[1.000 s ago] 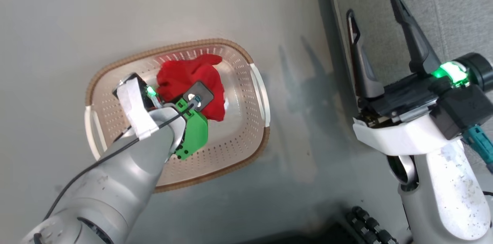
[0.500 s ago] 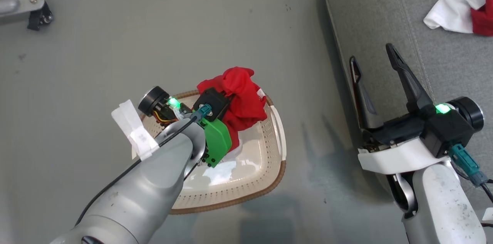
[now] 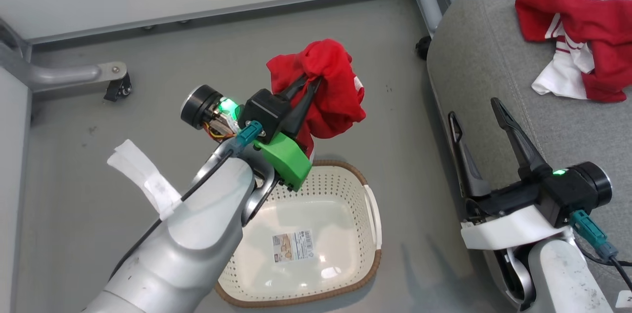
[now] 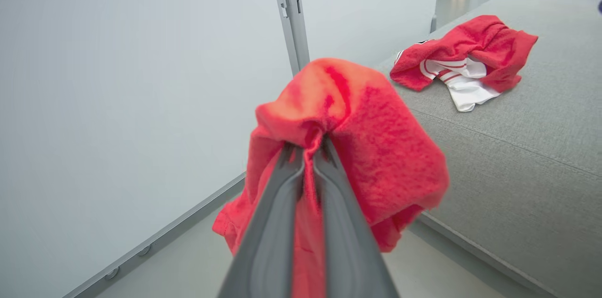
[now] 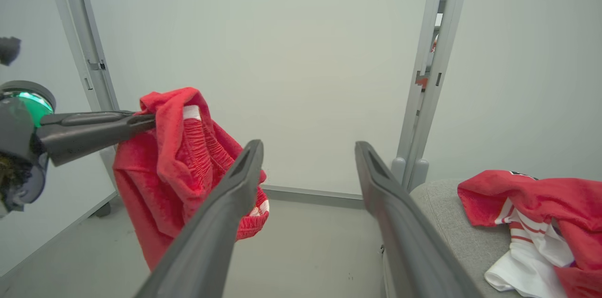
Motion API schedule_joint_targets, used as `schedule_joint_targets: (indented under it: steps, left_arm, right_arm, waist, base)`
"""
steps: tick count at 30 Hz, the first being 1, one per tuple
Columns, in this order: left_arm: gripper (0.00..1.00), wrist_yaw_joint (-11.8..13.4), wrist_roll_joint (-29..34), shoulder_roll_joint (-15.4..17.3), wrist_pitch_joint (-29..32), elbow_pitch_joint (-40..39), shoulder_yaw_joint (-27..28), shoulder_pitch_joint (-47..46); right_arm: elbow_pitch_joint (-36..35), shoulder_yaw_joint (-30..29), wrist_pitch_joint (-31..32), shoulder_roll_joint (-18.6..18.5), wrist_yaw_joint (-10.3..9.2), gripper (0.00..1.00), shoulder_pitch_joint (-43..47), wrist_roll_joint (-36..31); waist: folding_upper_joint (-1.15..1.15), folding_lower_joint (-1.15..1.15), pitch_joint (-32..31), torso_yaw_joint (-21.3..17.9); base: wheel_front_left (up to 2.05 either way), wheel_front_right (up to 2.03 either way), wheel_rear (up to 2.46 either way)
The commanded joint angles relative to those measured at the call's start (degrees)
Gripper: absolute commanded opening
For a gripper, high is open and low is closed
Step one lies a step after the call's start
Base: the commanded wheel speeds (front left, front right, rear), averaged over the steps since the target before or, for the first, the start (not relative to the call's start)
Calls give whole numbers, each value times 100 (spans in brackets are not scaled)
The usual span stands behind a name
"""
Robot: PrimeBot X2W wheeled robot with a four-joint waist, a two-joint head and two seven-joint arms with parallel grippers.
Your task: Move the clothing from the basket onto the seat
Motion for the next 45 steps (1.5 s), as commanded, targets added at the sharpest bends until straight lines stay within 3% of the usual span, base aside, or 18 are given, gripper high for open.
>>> schedule_joint_targets:
  steps: [1, 15, 23, 33, 45]
  left_arm:
    - [0, 47, 68, 50, -16, -176, 85, 96]
    - [0, 191, 331, 295, -11, -1687, 609, 128]
    - [0, 235, 299, 330, 26, -1863, 564, 92]
    - [0, 246, 304, 220, 51, -1951, 412, 64]
    - [0, 181, 312, 32, 51, -2075, 193, -88]
  right_arm:
    - [16, -1, -15, -17, -6, 100, 108, 33]
    - [31, 62, -15, -16, -6, 100, 450, 182]
    - [-134, 292, -15, -14, -6, 100, 459, 222]
    - [-154, 1159, -15, -17, -6, 100, -222, 257]
    - [671, 1668, -15, -17, -6, 100, -1206, 315]
  waist:
    - [55, 0, -263, 111]
    - [55, 0, -707, 87]
    - [55, 0, -762, 94]
    - [55, 0, -614, 181]
    - [55, 0, -331, 323]
  base:
    - [0, 0, 0]
    - [0, 0, 0]
    - [0, 0, 0]
    - [0, 0, 0]
    - [0, 0, 0]
